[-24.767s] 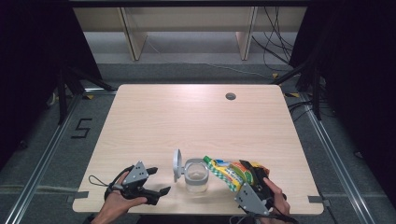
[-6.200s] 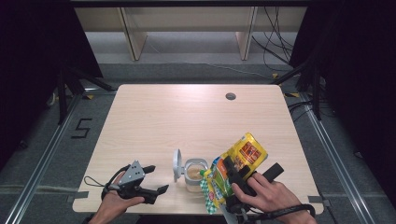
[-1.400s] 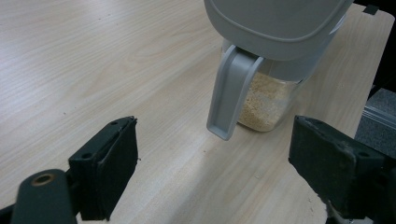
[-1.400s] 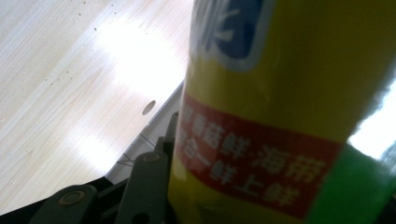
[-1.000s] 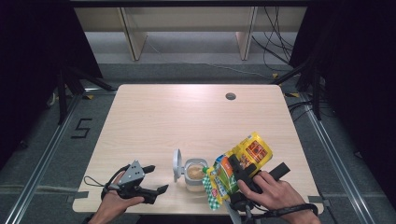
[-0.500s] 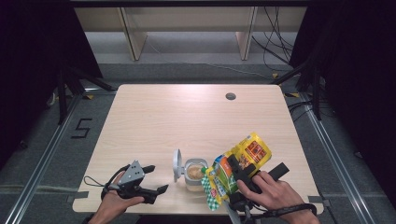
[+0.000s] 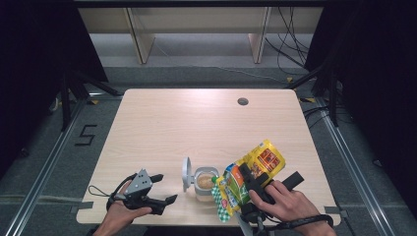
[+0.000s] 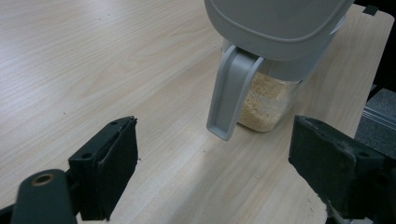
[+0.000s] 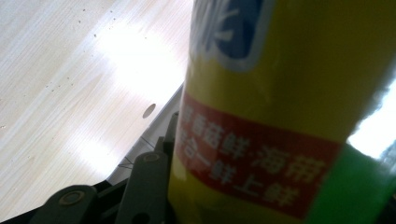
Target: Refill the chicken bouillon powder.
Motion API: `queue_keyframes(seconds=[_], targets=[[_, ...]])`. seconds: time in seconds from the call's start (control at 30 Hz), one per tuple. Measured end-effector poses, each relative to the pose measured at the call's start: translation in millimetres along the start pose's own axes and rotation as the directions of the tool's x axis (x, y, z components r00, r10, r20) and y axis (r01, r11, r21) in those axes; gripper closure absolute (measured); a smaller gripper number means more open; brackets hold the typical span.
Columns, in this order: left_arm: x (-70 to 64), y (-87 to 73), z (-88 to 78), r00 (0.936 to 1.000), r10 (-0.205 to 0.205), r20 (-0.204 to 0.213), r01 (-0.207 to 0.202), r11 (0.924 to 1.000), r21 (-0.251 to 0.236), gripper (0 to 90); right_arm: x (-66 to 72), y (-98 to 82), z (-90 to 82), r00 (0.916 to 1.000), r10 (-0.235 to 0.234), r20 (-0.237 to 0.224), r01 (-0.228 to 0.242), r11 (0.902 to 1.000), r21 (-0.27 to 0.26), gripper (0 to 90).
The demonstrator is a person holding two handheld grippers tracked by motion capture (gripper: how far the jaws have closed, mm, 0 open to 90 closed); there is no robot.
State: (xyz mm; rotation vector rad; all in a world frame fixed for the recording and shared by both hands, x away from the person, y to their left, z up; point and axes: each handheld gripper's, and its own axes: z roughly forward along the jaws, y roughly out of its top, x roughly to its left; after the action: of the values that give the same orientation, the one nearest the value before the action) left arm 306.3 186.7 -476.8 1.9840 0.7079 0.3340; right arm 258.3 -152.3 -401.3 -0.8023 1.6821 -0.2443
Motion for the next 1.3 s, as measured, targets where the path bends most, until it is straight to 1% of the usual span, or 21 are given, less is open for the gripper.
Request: queue_keyframes(seconds=[0.07, 0.2, 0.23, 0.27, 0.33, 0.37, 0.4, 0.43, 0.47, 0.53, 0.57, 0.6, 0.63, 0.7, 0.77, 0.9, 0.93, 0.97, 1.07, 1.13, 1.3], targets=[[-0.2, -0.4, 0.9, 1.0, -0.004, -0.002, 0.004, 0.9999, -0.011, 15.1, 0.1, 0.0, 0.0, 1.0, 0.001, -0.002, -0.001, 1.0, -0.002, 64.8], [-0.6, -0.6, 0.2, 0.9999, -0.015, -0.005, 0.015, 0.9999, 0.0, 15.1, 0.5, 0.1, 0.2, 1.0, 0.001, -0.002, -0.001, 1.0, -0.002, 64.8], [-0.9, -0.5, 1.0, 0.9998, -0.019, -0.004, 0.018, 0.9998, -0.011, 15.1, 0.5, 0.1, 0.4, 1.0, 0.001, -0.003, -0.001, 1.0, -0.003, 64.8], [-0.1, 0.0, 0.1, 1.0, -0.003, -0.007, 0.003, 1.0, 0.0, 15.1, 0.5, 0.1, 0.6, 1.0, 0.0, -0.005, 0.0, 1.0, -0.003, 64.8], [0.2, -0.3, 0.3, 1.0, -0.001, 0.0, 0.001, 1.0, -0.003, 15.2, 0.6, 0.2, 0.6, 1.0, -0.003, -0.005, 0.003, 1.0, -0.001, 64.8], [-0.8, -0.6, 1.1, 0.9999, -0.016, -0.002, 0.016, 0.9998, -0.012, 15.2, 0.3, 0.1, 0.5, 1.0, -0.003, -0.005, 0.003, 1.0, -0.002, 64.8], [-0.5, -0.6, 0.2, 0.9999, -0.013, -0.005, 0.013, 0.9999, 0.001, 15.1, 0.2, 0.1, 0.4, 1.0, -0.003, -0.003, 0.003, 1.0, -0.001, 64.8], [-1.3, -0.7, 0.9, 0.9997, -0.024, -0.004, 0.024, 0.9997, -0.009, 15.2, 0.0, 0.0, 0.2, 1.0, -0.001, -0.001, 0.001, 1.0, -0.001, 64.8], [-0.6, -0.6, 0.2, 0.9999, -0.013, -0.005, 0.013, 0.9999, 0.001, 15.2, -0.2, -0.1, 0.1, 1.0, -0.001, -0.003, 0.001, 1.0, -0.001, 64.8], [-0.6, -0.6, 0.2, 0.9999, -0.015, -0.005, 0.015, 0.9999, -0.001, 15.2, -0.4, -0.1, 0.1, 1.0, -0.003, -0.001, 0.003, 1.0, 0.0, 64.8], [-0.6, -0.6, 0.2, 0.9999, -0.015, -0.005, 0.015, 0.9999, -0.001, 15.2, -0.9, -0.3, 0.4, 0.9999, -0.002, -0.016, 0.002, 1.0, -0.004, 64.8], [-1.1, -0.7, 0.7, 0.9998, -0.021, -0.005, 0.021, 0.9998, -0.007, 15.2, -0.9, -0.3, 0.4, 0.9999, -0.003, -0.015, 0.003, 1.0, -0.003, 64.8], [-0.4, -0.5, 0.1, 0.9999, -0.012, -0.005, 0.012, 0.9999, 0.0, 15.1, -0.5, -0.1, 0.2, 1.0, -0.005, 0.0, 0.005, 1.0, 0.0, 64.9], [0.5, -0.3, 0.3, 1.0, 0.0, -0.002, 0.0, 1.0, -0.001, 15.1, -0.5, -0.2, 0.4, 1.0, -0.006, -0.002, 0.006, 1.0, -0.001, 64.9], [-0.1, -0.6, 0.2, 1.0, -0.009, -0.004, 0.009, 1.0, 0.0, 15.2, -0.3, -0.1, 0.5, 1.0, -0.008, -0.004, 0.008, 1.0, -0.001, 64.8], [0.6, -0.1, -0.1, 1.0, 0.003, -0.007, -0.003, 1.0, 0.001, 15.1, -0.1, -0.3, 0.4, 1.0, -0.006, -0.005, 0.006, 1.0, 0.0, 64.9], [-0.8, -0.6, 0.0, 0.9997, -0.021, -0.009, 0.021, 0.9998, 0.001, 15.2, -0.2, -0.5, 0.3, 1.0, -0.005, -0.003, 0.005, 1.0, 0.0, 64.8], [-0.8, -0.6, 0.0, 0.9997, -0.021, -0.01, 0.021, 0.9998, 0.001, 15.1, -0.8, -0.7, 0.5, 0.9998, -0.002, -0.018, 0.002, 1.0, -0.003, 64.9], [-0.2, 0.0, 0.2, 0.9999, -0.007, -0.007, 0.007, 1.0, -0.005, 15.2, -1.1, -0.8, 0.1, 1.0, -0.008, -0.003, 0.008, 1.0, 0.002, 64.8], [-0.9, -0.4, 0.0, 0.9997, -0.022, -0.01, 0.022, 0.9997, 0.0, 15.1, -1.3, -1.0, 0.0, 1.0, -0.01, -0.003, 0.01, 1.0, 0.001, 64.9], [-1.3, -0.3, 0.1, 0.9995, -0.03, -0.011, 0.03, 0.9995, -0.005, 15.1, -1.9, -1.4, 0.2, 0.9999, -0.01, -0.004, 0.01, 0.9999, 0.002, 64.9]])
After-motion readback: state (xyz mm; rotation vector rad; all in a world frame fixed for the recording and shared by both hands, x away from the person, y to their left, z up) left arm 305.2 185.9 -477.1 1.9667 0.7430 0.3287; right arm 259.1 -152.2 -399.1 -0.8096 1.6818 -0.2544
